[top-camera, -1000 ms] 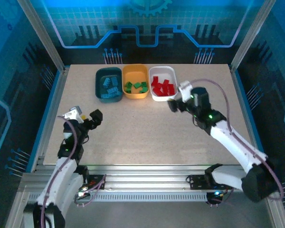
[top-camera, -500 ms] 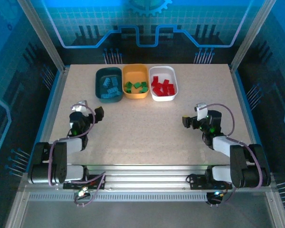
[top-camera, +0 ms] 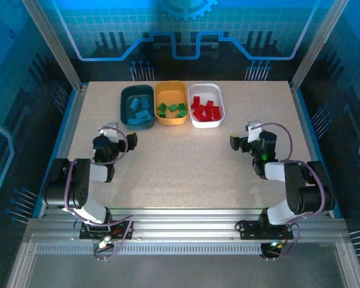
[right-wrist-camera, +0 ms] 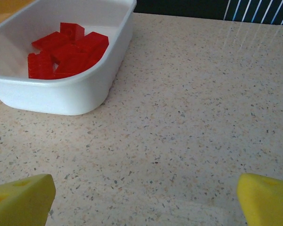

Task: Sort the legos into containers by color

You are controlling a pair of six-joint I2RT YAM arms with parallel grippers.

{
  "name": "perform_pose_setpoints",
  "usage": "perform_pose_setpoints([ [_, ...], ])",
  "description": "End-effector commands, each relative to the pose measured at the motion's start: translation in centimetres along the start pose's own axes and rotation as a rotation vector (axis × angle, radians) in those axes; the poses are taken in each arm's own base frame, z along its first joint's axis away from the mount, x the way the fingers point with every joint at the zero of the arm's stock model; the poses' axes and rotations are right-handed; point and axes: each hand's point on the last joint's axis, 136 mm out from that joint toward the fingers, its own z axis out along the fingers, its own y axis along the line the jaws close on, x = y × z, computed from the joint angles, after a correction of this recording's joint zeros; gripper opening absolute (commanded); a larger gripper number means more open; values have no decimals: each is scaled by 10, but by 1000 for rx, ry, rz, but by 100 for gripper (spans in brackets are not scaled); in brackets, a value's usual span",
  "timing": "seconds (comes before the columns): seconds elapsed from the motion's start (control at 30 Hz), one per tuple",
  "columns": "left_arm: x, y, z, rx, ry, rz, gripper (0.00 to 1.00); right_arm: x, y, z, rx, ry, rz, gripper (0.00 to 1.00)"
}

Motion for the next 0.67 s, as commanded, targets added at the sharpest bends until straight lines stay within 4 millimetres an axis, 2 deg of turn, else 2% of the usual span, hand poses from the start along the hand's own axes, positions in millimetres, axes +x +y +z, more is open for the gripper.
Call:
perform_pose_setpoints([
  [0.0,-2,-11,1,54,12,47,99,-5,-3,1,24,-11,-16,100],
  [0.43,-1,-11,3,40,23,54,99,-5,-2,1,22,-11,-16,100],
  [0.63,-3,-3,3,-14,15,46,99,-5,-2,1,21,-11,-16,100],
])
